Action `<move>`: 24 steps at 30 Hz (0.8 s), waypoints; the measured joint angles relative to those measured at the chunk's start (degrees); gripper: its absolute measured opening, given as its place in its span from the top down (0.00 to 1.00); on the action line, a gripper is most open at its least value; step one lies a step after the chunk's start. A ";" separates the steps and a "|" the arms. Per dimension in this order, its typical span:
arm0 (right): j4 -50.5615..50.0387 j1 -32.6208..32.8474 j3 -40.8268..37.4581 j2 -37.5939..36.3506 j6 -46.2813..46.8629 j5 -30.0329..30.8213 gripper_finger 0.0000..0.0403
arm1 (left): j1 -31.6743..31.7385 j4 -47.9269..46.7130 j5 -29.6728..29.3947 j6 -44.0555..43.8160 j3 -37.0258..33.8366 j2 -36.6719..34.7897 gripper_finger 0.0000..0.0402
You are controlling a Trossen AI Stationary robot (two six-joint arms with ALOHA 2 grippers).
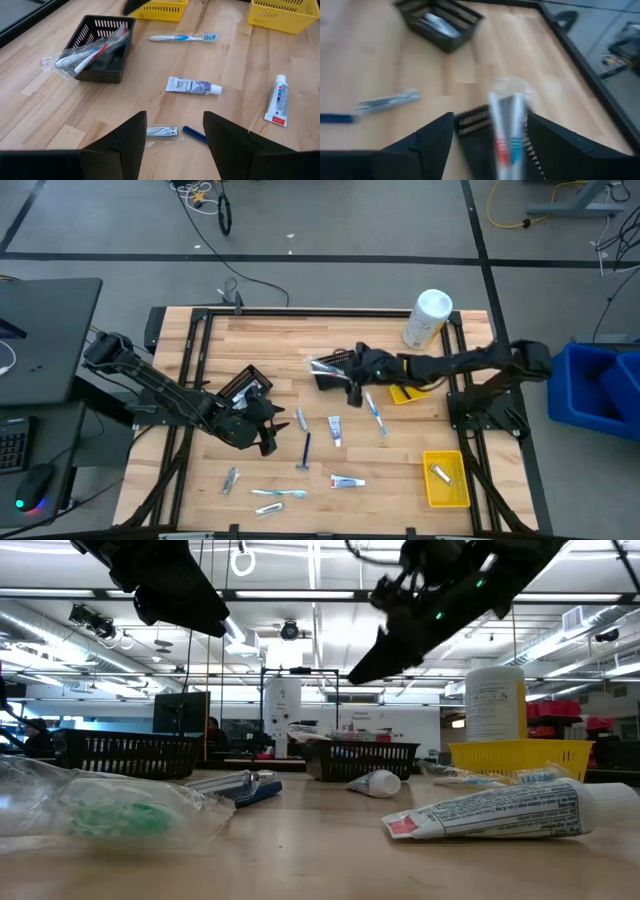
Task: Pick & Place Travel size toiletries
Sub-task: Put the blue razor into the top yellow basket
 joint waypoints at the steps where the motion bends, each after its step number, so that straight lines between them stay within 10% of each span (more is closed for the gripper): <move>1: -2.02 1.26 0.00 -1.27 0.95 -0.07 0.37 | 0.02 0.03 0.16 -0.01 0.00 0.00 0.49; 24: -20.57 31.99 -0.04 -4.74 32.56 10.58 0.35 | 0.01 0.02 0.40 -1.00 -0.02 0.00 0.49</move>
